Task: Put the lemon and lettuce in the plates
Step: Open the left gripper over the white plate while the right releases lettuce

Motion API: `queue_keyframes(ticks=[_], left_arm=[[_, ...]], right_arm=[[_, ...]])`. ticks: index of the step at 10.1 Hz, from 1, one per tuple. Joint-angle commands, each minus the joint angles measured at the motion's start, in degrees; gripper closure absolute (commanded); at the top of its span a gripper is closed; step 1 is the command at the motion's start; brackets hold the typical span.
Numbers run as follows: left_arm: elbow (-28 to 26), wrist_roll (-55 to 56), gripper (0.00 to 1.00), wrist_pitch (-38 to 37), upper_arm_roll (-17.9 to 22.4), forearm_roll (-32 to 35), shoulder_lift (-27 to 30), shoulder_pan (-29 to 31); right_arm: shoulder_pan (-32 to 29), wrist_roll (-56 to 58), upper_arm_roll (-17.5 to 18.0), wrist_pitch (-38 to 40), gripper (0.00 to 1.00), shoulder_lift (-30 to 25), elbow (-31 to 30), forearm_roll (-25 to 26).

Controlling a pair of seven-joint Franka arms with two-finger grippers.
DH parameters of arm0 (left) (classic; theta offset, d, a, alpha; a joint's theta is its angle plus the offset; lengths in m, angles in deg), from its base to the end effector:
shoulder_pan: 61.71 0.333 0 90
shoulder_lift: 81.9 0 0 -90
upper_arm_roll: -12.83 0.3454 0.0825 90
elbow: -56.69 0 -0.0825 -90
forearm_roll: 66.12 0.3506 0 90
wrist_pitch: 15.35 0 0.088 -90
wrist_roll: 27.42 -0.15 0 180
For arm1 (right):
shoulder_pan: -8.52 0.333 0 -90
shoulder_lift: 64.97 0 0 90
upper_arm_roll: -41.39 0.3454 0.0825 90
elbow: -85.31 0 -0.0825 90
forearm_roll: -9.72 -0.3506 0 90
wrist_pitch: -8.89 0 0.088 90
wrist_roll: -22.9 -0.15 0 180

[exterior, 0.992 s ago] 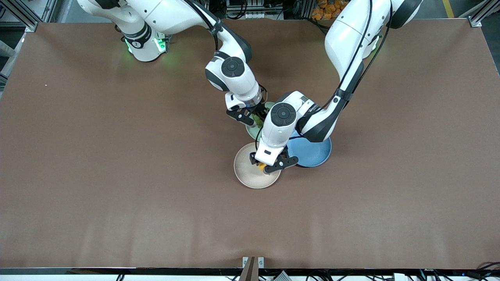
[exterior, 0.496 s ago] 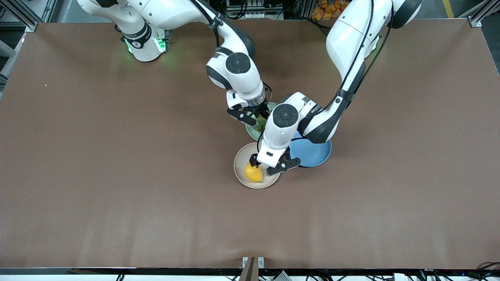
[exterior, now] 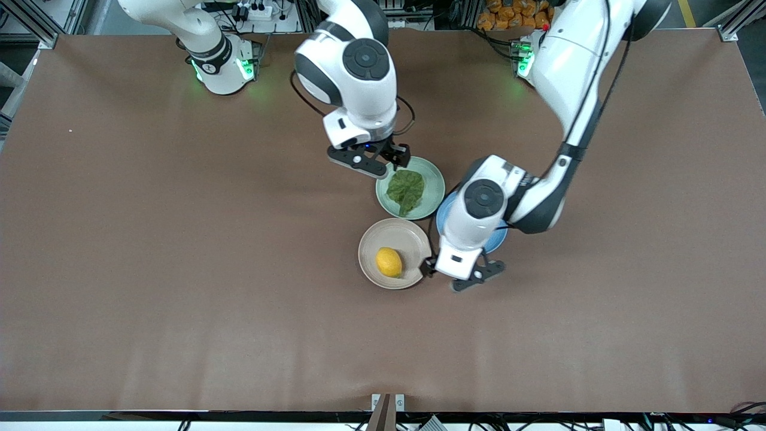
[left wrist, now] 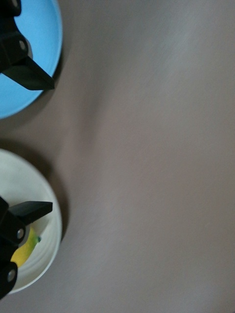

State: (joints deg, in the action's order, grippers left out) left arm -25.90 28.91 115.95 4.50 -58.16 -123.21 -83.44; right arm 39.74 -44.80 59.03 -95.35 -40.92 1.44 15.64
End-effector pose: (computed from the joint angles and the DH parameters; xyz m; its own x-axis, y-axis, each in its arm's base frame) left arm 0.6493 -0.3428 0.2773 0.9087 0.4070 0.0926 0.3978 -0.9117 0.1028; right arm 0.4602 0.4621 0.4398 0.9472 -0.3182 -0.0399 -0.3172 -0.9479 0.0316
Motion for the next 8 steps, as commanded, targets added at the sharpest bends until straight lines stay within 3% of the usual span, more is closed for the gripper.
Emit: queue_keyframes(ticks=[1, 4, 7, 8], left_arm=[[-4.40, -5.58, 0.00, -1.22, -0.46, 1.35, 4.03, 4.75], [-9.58, -17.27, 0.00, -1.22, -0.55, 1.35, 6.06, 11.70], [-13.45, -23.18, 0.00, -1.14, -1.07, 1.18, 8.78, 17.50], [-15.99, -24.67, 0.00, -1.14, -1.16, 0.91, 10.53, 18.82]], right_arm=[[-6.49, 11.93, 0.02, 6.04, 0.00, -5.39, 0.02, 0.06], [-15.63, 23.98, -1.29, 12.20, 0.00, -7.96, 3.96, -2.04], [-17.58, 40.56, -11.55, 13.97, 0.00, -10.33, 4.59, -2.23], [-20.11, 45.93, -12.71, 14.50, 0.00, -11.64, 4.59, -2.23]])
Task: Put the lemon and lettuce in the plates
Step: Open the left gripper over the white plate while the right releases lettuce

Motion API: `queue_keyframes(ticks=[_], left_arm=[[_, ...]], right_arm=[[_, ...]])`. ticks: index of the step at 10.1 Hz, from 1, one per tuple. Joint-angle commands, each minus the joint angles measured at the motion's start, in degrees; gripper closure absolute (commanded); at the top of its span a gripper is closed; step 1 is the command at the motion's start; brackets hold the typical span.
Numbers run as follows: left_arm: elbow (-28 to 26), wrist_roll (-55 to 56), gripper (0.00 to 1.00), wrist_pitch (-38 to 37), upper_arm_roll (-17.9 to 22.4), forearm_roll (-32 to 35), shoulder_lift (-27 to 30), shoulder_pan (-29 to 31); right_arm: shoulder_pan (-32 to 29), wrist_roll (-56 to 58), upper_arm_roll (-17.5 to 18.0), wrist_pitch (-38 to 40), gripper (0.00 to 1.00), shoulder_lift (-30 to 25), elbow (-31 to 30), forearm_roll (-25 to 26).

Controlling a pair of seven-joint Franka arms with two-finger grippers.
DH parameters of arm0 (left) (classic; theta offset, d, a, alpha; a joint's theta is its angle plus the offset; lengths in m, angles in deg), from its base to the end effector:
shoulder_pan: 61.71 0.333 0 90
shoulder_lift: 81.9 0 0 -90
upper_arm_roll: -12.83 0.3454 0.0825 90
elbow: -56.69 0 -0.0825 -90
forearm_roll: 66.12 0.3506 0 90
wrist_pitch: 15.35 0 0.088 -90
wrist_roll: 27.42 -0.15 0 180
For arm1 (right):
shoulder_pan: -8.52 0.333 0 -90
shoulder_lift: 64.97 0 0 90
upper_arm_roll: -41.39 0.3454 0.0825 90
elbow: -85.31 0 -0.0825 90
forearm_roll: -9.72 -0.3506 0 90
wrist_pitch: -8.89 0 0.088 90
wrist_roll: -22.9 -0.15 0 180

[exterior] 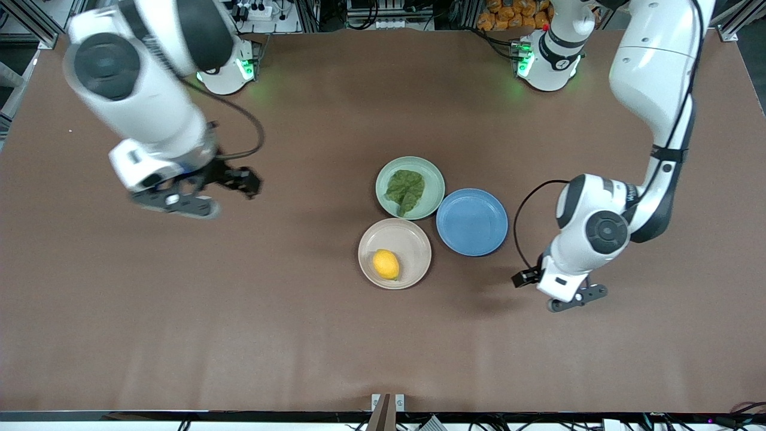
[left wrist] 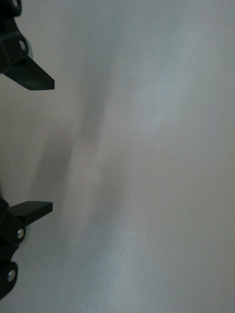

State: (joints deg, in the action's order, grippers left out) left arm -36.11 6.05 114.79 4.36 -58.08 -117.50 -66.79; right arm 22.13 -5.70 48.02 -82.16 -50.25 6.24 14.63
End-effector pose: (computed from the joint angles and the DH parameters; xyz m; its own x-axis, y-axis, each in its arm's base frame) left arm 0.6729 -0.1402 0.2690 0.9578 0.2838 0.0455 0.2841 -0.9588 0.0004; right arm 0.5733 0.1886 0.5523 0.9893 -0.1454 -0.0137 -0.1441 -0.9870 0.0714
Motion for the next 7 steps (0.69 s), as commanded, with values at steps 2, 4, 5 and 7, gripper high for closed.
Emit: queue_keyframes(ticks=[2, 4, 5, 7], left_arm=[[-10.27, -4.37, 0.00, 0.28, -1.81, 0.48, 7.65, 4.90], [-15.88, -4.37, 0.00, 1.07, -5.49, 0.31, 11.50, 8.84], [-19.39, -4.37, 0.00, 1.86, -7.34, 0.31, 14.31, 10.95], [-24.76, -3.85, 0.00, 1.95, -9.81, 0.05, 19.32, 12.46]], right_arm=[[-8.84, 15.89, -1.71, 1.49, 0.00, -5.21, -0.56, -1.39], [-13.59, 23.30, -1.88, 1.84, 0.00, -6.71, -0.65, -1.39], [-15.26, 25.50, -1.97, 1.93, 0.00, -7.24, -0.65, -1.39], [-15.63, 26.84, -3.80, 1.93, 0.00, -7.33, -0.65, -1.39]])
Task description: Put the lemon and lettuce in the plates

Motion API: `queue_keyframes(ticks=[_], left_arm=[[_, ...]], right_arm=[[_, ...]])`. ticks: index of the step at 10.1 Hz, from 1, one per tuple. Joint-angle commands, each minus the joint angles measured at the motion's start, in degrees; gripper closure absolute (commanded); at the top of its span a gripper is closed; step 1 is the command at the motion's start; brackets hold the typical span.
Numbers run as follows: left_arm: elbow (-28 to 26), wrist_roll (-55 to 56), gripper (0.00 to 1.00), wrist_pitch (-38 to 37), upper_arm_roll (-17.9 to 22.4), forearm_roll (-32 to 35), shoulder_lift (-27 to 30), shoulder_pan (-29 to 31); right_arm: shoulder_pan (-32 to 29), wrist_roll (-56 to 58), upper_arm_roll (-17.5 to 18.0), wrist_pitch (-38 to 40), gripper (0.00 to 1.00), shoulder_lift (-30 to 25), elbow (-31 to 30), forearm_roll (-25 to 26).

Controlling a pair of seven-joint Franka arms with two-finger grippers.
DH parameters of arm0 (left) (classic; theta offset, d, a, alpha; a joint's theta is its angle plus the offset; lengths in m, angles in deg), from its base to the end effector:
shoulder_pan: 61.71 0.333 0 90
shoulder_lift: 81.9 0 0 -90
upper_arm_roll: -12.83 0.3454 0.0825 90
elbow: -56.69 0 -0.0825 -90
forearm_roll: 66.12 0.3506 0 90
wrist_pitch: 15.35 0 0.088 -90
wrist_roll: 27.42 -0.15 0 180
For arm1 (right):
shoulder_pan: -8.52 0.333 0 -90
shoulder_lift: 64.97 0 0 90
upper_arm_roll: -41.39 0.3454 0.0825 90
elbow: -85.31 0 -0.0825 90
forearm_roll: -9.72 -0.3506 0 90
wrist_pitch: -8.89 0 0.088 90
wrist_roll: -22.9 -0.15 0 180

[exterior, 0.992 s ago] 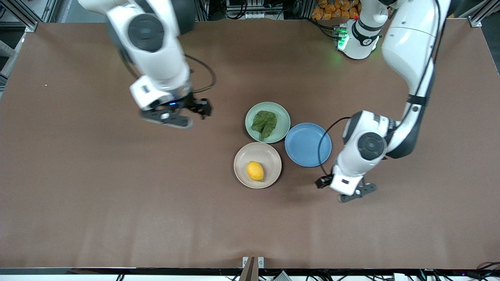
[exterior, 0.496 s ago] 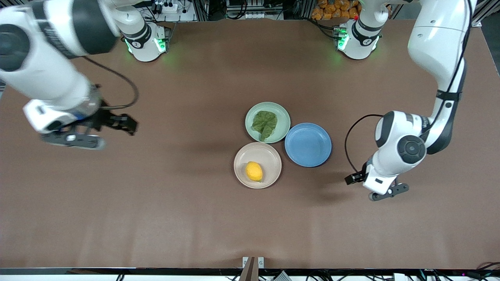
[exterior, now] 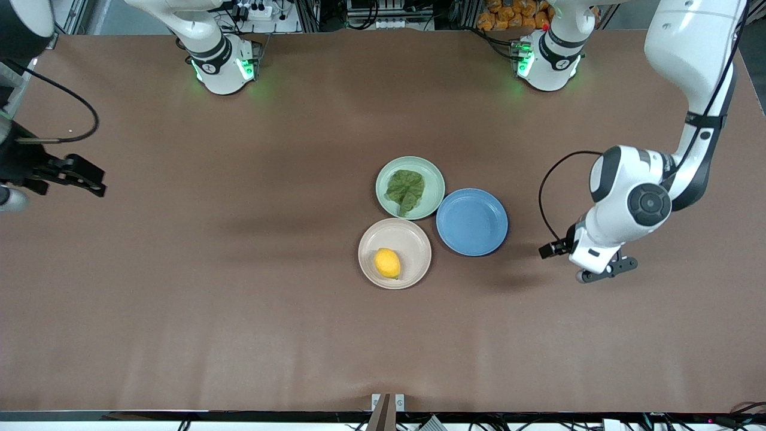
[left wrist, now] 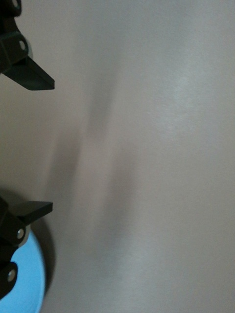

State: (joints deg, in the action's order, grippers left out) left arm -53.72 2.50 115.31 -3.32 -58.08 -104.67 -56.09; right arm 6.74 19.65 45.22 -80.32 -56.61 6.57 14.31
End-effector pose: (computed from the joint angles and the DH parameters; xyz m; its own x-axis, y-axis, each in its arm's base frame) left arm 0.5968 -0.0942 0.2944 0.9648 0.2619 -0.0232 0.2617 -0.9651 -0.0089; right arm 0.5713 0.0052 0.6167 0.9989 -0.0230 0.0411 -0.0258 -0.9974 0.0680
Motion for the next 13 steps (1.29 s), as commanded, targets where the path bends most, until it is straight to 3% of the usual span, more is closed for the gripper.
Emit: queue_keyframes(ticks=[1, 4, 7, 10, 11, 13], left_arm=[[-10.23, -0.21, 0.00, 1.53, -2.49, -1.43, 9.47, 1.77], [-17.53, 0.14, 0.00, 1.44, -5.12, -6.00, 18.00, 1.68], [-18.79, -0.12, 0.00, 0.56, -5.39, -6.55, 21.98, 1.77], [-6.70, -0.64, 0.00, -2.49, -5.04, -6.90, 21.02, 2.38], [-1.87, -1.43, 0.00, -5.82, -4.87, -6.72, 20.06, 2.39], [9.10, -6.85, 0.00, -17.21, -4.78, -6.72, 18.91, 4.48]], right_arm=[[-0.32, 1.49, -1.19, 0.00, 0.00, -0.98, -0.97, -1.07], [-0.32, 1.48, -1.19, -0.09, 0.00, -1.76, -0.97, -1.07], [-0.41, 3.84, -1.11, -0.53, 0.00, -4.31, -4.21, -1.16], [-0.15, 5.62, -0.93, -2.88, 0.00, -8.86, -11.39, -1.16], [-0.15, 5.62, -0.84, -5.78, 0.00, -11.85, -16.39, -1.16], [-0.06, 5.18, 0.12, -4.58, 0.00, -12.66, -16.53, -1.24]])
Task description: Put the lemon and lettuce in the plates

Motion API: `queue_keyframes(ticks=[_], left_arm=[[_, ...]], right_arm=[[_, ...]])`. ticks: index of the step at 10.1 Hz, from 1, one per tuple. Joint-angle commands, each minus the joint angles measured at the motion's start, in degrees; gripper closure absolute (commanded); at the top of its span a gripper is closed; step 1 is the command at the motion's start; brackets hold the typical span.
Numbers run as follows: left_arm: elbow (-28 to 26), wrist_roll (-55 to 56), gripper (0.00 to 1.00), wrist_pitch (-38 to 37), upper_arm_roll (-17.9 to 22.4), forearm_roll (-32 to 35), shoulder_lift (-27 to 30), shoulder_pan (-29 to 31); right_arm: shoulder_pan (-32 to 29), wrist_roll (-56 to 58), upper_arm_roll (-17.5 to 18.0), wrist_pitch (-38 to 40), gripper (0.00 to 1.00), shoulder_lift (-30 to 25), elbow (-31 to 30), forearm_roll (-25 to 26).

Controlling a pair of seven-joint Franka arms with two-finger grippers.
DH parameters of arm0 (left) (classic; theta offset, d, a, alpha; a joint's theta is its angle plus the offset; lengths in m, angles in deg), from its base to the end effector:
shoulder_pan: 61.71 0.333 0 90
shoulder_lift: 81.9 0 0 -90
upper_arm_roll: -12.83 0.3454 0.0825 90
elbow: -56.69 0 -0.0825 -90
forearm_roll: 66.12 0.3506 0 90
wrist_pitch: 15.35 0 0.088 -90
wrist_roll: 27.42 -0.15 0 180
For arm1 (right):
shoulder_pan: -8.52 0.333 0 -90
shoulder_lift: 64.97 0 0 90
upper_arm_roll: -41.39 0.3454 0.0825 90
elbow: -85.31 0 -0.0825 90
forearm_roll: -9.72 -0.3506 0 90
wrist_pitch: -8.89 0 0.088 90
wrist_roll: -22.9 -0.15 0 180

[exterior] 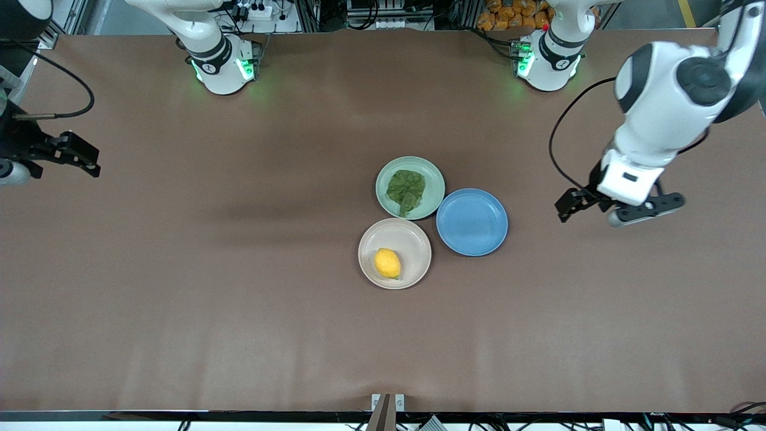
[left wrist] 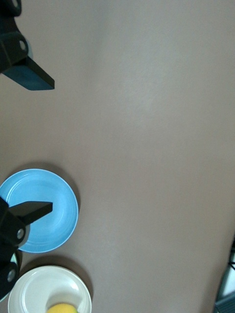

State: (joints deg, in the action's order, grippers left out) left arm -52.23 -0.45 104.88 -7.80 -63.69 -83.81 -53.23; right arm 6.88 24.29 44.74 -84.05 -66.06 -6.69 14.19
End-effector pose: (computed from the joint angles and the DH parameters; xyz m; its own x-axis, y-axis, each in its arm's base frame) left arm 0.5506 -0.1128 0.4955 0.9575 0.2400 0.1599 0.2350 -0.9707 0.0501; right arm 0.5212 0.0045 0.6105 0.9978 0.0580 0.0333 0.0552 -0.9953 0.0799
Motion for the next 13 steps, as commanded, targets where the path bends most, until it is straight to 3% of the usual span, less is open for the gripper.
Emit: queue_keyframes(ticks=[1, 2, 4, 6, 7, 13], left_arm=[[13.07, -7.86, 0.00, -12.33, -0.11, -1.37, -2.13, 3.11], [15.91, -9.21, 0.00, -15.87, -0.02, -1.20, -1.95, 3.65], [16.55, -9.66, 0.00, -17.48, 2.59, -0.94, 0.50, 2.87], [19.09, -14.98, 0.00, -21.94, 12.31, -1.11, 1.65, -6.57], [20.41, -16.24, 0.00, -24.14, 14.89, -0.94, 1.56, -9.41], [23.75, -18.71, 0.00, -34.70, 14.30, -2.79, 1.04, -9.70]], right_arm=[[-0.29, 0.72, 0.69, -0.66, 0.00, -4.09, -3.18, -3.57], [-0.64, 0.98, 0.25, -0.57, 0.00, -5.31, -3.18, -7.59], [-0.91, 0.98, 0.16, 0.39, 0.00, -6.11, -3.18, -8.43], [-0.91, 1.07, 0.16, 1.09, 0.00, -6.38, -3.27, -8.34], [-0.91, 1.24, -0.01, 2.23, 0.00, -6.47, -3.27, -8.08], [-1.43, 1.51, -0.45, 5.66, 0.00, -5.86, -0.73, -7.99]])
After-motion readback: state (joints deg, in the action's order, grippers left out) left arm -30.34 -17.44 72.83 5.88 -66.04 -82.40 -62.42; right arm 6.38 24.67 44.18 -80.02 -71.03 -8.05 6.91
